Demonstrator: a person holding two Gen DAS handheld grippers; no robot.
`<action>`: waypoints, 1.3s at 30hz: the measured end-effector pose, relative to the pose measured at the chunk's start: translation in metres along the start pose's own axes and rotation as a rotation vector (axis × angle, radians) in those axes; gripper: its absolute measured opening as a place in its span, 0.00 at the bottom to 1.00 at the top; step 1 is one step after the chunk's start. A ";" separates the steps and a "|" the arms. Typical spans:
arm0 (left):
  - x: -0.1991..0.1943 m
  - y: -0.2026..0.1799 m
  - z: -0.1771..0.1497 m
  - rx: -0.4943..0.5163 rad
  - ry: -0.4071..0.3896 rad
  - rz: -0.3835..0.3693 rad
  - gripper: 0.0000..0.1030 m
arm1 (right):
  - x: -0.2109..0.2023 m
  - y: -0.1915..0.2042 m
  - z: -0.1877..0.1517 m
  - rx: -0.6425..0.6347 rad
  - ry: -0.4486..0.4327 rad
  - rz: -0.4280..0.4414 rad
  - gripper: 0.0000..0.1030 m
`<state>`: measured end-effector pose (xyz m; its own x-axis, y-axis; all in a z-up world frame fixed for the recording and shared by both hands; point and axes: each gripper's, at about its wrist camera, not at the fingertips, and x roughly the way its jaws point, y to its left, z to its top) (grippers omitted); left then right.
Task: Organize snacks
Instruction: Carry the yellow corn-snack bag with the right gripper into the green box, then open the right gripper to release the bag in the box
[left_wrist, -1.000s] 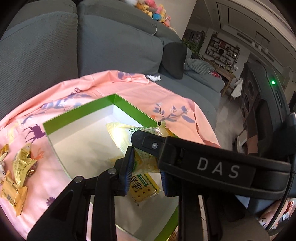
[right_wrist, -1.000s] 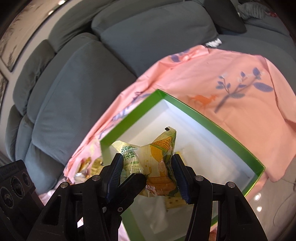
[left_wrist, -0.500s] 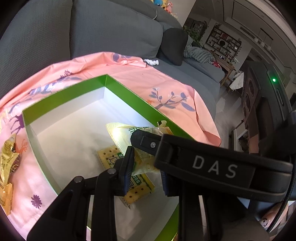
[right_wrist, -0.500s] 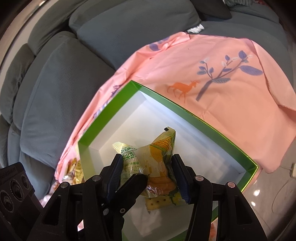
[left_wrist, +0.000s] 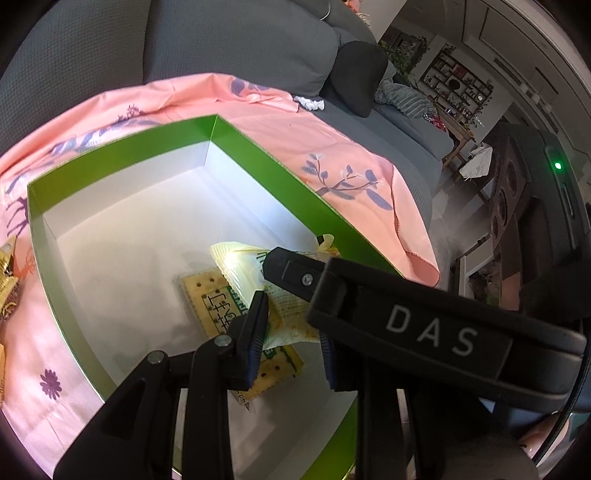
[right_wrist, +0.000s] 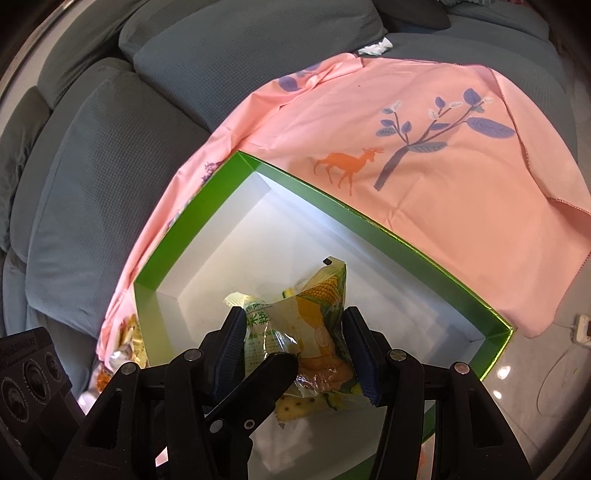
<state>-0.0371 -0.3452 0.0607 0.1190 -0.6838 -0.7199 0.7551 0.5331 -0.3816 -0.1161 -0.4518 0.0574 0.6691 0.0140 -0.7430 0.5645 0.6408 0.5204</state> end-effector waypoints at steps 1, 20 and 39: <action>0.001 0.001 0.000 -0.004 0.007 -0.003 0.24 | 0.001 0.000 0.000 0.001 0.001 -0.005 0.56; -0.009 0.009 -0.007 -0.066 -0.010 0.002 0.32 | -0.008 0.002 0.001 -0.004 -0.073 -0.114 0.56; -0.240 0.136 -0.120 -0.465 -0.360 0.507 0.83 | -0.027 0.126 -0.042 -0.371 -0.162 0.188 0.85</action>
<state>-0.0403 -0.0494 0.1122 0.6402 -0.3774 -0.6691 0.2135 0.9241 -0.3170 -0.0832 -0.3391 0.1255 0.8270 0.0550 -0.5595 0.2344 0.8709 0.4319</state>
